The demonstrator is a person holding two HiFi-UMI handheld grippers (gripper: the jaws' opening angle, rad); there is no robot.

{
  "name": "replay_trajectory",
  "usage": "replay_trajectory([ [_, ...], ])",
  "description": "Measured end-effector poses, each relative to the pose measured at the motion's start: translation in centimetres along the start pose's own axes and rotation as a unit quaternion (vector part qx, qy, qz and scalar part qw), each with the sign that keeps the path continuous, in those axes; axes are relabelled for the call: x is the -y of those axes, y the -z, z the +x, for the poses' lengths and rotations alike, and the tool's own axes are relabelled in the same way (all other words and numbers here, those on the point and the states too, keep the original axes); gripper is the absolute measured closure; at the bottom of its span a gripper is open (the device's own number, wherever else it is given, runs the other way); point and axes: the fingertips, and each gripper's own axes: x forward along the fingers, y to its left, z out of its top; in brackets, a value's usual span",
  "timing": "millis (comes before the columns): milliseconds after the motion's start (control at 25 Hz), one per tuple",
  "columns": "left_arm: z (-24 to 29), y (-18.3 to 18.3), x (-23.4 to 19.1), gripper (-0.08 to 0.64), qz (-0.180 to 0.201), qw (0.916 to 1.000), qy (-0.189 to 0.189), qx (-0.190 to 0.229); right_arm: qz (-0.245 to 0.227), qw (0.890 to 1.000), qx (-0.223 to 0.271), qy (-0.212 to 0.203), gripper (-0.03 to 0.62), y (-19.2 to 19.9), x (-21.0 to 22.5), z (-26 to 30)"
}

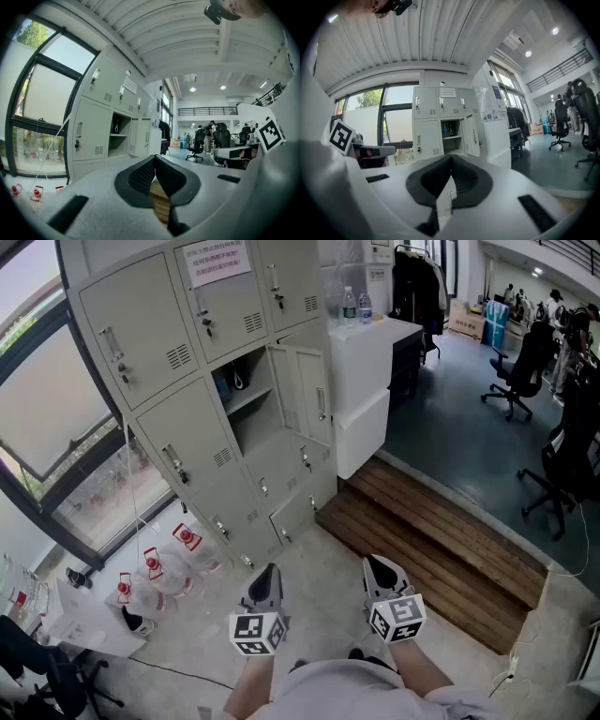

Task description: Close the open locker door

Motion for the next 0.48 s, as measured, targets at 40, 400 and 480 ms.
replay_trajectory([
  [40,0.12,-0.06,0.01,0.552,0.001,1.0000,0.000,0.001,-0.001,1.000,0.001,0.000,0.580,-0.02,0.08,0.11],
  [400,0.46,-0.20,0.47,0.552,0.002,1.0000,-0.001,0.004,-0.006,1.000,-0.002,-0.004,0.580,-0.09,0.44,0.32],
  [480,0.53,-0.27,0.58,0.552,0.006,1.0000,0.000,0.004,-0.006,1.000,0.002,-0.005,0.580,-0.22,0.51,0.37],
])
